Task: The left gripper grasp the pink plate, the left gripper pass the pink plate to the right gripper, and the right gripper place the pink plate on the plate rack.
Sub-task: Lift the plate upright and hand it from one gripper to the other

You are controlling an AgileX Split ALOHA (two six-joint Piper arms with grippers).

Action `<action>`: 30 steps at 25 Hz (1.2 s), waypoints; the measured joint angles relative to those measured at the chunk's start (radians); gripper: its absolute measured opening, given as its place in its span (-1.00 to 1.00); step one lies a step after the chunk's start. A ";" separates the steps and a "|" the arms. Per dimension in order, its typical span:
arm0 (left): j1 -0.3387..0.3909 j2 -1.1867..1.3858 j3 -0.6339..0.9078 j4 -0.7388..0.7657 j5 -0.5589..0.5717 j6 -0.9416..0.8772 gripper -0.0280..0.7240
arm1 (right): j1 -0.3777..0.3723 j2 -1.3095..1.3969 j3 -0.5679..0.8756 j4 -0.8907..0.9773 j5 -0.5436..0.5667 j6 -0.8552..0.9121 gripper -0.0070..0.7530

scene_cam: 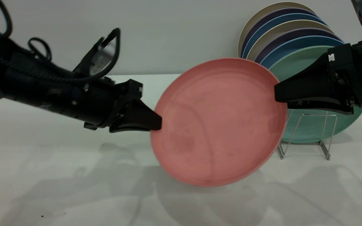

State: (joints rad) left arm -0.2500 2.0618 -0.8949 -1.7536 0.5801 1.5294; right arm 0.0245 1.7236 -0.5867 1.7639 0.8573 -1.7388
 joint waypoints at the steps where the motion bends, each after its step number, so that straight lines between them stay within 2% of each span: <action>1: -0.007 0.000 -0.007 0.000 -0.010 -0.004 -0.87 | -0.002 0.000 0.000 0.001 0.000 0.000 -0.09; 6: -0.032 0.001 -0.020 0.001 -0.038 -0.026 -0.87 | -0.004 0.000 -0.001 0.003 -0.013 -0.002 -0.09; 14: -0.034 0.001 -0.020 0.007 -0.013 -0.048 -0.87 | -0.006 0.000 -0.001 0.007 -0.103 -0.003 -0.09; 22: -0.047 0.001 -0.022 0.007 0.061 -0.050 -0.87 | -0.005 0.000 -0.002 0.007 -0.143 -0.003 -0.10; 30: -0.047 0.001 -0.022 0.008 0.061 -0.051 -0.87 | -0.005 0.000 -0.002 0.007 -0.135 0.013 -0.11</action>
State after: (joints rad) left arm -0.2969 2.0627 -0.9174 -1.7451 0.6414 1.4785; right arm 0.0200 1.7236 -0.5885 1.7704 0.7227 -1.7259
